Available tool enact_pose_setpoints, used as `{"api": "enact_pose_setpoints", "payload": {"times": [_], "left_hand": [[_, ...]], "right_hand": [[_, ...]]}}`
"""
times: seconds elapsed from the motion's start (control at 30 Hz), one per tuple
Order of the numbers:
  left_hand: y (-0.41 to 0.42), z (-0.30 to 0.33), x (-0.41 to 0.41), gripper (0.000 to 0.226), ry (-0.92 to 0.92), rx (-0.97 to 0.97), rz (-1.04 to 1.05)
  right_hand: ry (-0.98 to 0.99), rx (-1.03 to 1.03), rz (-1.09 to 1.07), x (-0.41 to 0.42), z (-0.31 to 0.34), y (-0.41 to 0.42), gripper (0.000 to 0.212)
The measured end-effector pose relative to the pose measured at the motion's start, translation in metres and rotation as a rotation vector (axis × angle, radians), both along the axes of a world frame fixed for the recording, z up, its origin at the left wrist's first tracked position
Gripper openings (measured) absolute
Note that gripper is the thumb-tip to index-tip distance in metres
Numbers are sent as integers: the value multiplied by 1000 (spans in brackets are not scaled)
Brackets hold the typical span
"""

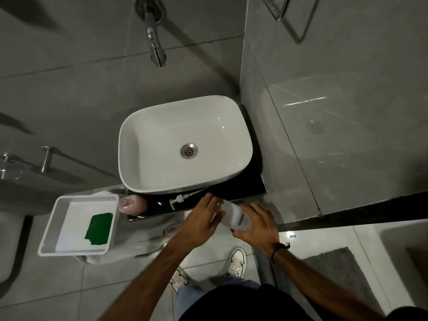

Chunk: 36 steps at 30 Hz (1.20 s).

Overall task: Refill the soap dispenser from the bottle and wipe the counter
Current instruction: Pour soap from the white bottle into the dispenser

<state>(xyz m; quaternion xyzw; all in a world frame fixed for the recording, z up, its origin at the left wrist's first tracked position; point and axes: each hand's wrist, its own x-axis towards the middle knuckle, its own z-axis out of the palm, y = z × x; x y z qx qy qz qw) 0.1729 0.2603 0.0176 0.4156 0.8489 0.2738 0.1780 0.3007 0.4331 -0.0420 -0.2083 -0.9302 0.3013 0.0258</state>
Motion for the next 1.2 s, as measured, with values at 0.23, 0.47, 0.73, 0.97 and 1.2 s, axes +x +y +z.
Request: {"api": "enact_pose_setpoints", "payload": {"times": [0.23, 0.47, 0.73, 0.97, 1.2], "left_hand": [[15, -23, -7, 22, 38, -68, 216], [38, -58, -18, 37, 207, -379, 54], [37, -72, -31, 52, 255, -335, 92], [-19, -60, -24, 48, 99, -159, 47], [-131, -46, -31, 34, -75, -221, 159]], "right_hand": [[-83, -76, -21, 15, -11, 12, 72], [-108, -71, -71, 44, -28, 13, 56], [-152, -34, -224, 58, -27, -4, 76], [-190, -24, -208, 42, -11, -33, 71], [-109, -17, -189, -4, 15, -92, 66]]}}
